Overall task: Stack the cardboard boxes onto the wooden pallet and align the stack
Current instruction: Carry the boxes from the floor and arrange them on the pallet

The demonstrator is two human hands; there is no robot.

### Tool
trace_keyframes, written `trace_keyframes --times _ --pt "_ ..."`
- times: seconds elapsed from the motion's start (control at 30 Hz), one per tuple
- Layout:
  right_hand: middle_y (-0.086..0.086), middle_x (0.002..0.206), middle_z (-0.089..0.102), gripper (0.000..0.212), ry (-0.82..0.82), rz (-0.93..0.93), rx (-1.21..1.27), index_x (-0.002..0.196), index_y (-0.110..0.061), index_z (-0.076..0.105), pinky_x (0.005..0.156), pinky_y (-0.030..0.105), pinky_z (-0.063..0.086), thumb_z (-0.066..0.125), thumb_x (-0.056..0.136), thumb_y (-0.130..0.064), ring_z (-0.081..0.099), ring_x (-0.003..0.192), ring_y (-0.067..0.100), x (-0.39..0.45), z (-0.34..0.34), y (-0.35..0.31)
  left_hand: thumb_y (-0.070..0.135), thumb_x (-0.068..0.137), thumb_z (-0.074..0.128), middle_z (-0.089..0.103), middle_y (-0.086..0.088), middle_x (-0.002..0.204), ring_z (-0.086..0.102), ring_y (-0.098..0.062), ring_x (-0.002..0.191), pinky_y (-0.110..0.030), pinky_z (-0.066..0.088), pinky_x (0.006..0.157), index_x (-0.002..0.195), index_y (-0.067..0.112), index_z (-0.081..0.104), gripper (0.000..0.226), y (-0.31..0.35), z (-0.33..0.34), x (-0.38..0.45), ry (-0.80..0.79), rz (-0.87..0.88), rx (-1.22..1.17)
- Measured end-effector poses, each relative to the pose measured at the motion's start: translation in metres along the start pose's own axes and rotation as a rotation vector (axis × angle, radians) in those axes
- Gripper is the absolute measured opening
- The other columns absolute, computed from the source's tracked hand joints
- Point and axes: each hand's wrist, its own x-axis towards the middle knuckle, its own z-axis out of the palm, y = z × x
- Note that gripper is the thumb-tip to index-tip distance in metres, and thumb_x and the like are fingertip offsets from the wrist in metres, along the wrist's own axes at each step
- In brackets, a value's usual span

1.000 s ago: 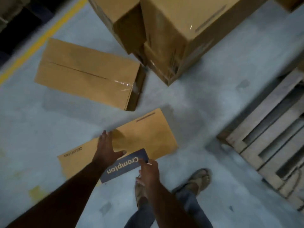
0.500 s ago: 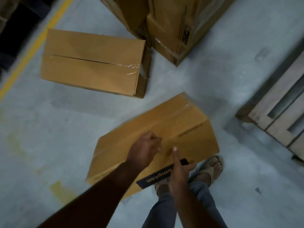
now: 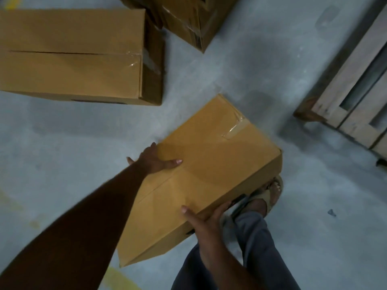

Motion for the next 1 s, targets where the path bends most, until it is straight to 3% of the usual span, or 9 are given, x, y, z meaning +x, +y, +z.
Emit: trace_keyframes --times 0.07,0.13,0.2,0.3,0.43,0.57,0.73,0.9,1.0 --pt "0.001 0.168 0.026 0.173 -0.048 0.017 0.037 0.152 -0.056 -0.027 0.116 0.056 0.042 0.091 0.028 -0.079 0.046 0.142 0.033 0.004 -0.001 -0.001 0.108 0.030 0.059 0.043 -0.001 0.159 0.036 -0.031 0.148 -0.068 -0.005 0.120 0.155 0.032 0.030 0.149 -0.005 0.003 0.003 0.038 0.033 -0.025" --pt "0.003 0.169 0.029 0.150 -0.051 -0.034 0.121 0.157 -0.056 -0.016 0.117 0.059 0.040 0.096 0.057 -0.058 0.046 0.142 0.034 0.005 -0.009 -0.011 0.102 0.032 0.068 0.045 -0.001 0.155 0.040 -0.032 0.145 -0.067 0.002 0.121 0.152 0.034 0.034 0.141 -0.004 0.003 -0.004 0.056 0.085 -0.063" --pt "-0.002 0.160 0.043 0.126 -0.022 -0.136 0.132 0.160 -0.053 -0.007 0.116 0.056 0.042 0.088 0.081 -0.031 0.051 0.136 0.028 0.002 -0.019 -0.031 0.090 0.038 0.079 0.041 -0.003 0.156 0.041 -0.034 0.144 -0.064 0.020 0.120 0.155 0.029 0.030 0.140 0.001 -0.005 -0.019 0.063 0.172 -0.157" --pt "-0.006 0.152 0.053 0.109 0.048 -0.311 0.074 0.162 -0.048 0.008 0.113 0.053 0.046 0.082 0.089 -0.017 0.057 0.130 0.024 -0.013 -0.034 -0.073 0.070 0.052 0.090 0.043 -0.005 0.152 0.044 -0.033 0.139 -0.057 0.043 0.112 0.155 0.030 0.032 0.124 0.016 -0.034 -0.053 0.100 0.274 -0.349" --pt "-0.004 0.143 0.060 0.093 0.157 -0.477 0.053 0.157 -0.037 0.031 0.099 0.045 0.053 0.087 0.084 -0.022 0.062 0.122 0.022 -0.061 -0.086 -0.133 0.052 0.069 0.090 0.059 0.002 0.141 0.059 -0.025 0.126 -0.047 0.054 0.103 0.149 0.046 0.045 0.091 0.049 -0.075 -0.120 0.089 0.522 -0.548" --pt "-0.002 0.139 0.062 0.088 0.146 -0.510 0.138 0.152 -0.032 0.039 0.103 0.058 0.054 0.089 0.081 -0.025 0.064 0.122 0.025 -0.143 -0.164 -0.180 0.045 0.079 0.087 0.068 0.021 0.129 0.070 -0.010 0.113 -0.031 0.061 0.086 0.146 0.066 0.035 0.086 0.102 -0.105 -0.219 -0.078 0.619 -0.690" --pt "-0.009 0.137 0.063 0.105 0.049 -0.660 -0.012 0.155 -0.056 0.025 0.097 0.051 0.058 0.092 0.076 -0.035 0.065 0.120 0.018 -0.268 -0.261 -0.227 0.025 0.088 0.082 0.059 0.005 0.144 0.061 -0.017 0.127 -0.044 0.054 0.103 0.158 0.040 0.032 0.088 0.181 -0.139 -0.347 -0.163 0.732 -0.705" --pt "-0.003 0.146 0.055 0.091 0.178 -0.713 0.211 0.142 -0.047 0.033 0.089 0.044 0.058 0.092 0.073 -0.036 0.063 0.116 0.017 -0.344 -0.363 -0.276 0.037 0.077 0.086 0.072 -0.010 0.126 0.075 -0.023 0.104 -0.032 0.062 0.077 0.126 0.018 0.066 0.056 0.278 -0.145 -0.445 -0.191 0.711 -0.786" --pt "-0.010 0.139 0.059 0.087 0.219 -0.773 0.225 0.146 -0.056 0.036 0.096 0.048 0.056 0.088 0.076 -0.048 0.063 0.118 0.017 -0.366 -0.423 -0.300 0.037 0.083 0.083 0.074 -0.012 0.123 0.074 -0.031 0.108 -0.045 0.061 0.089 0.133 0.018 0.066 0.055 0.349 -0.138 -0.477 -0.346 0.741 -0.803"
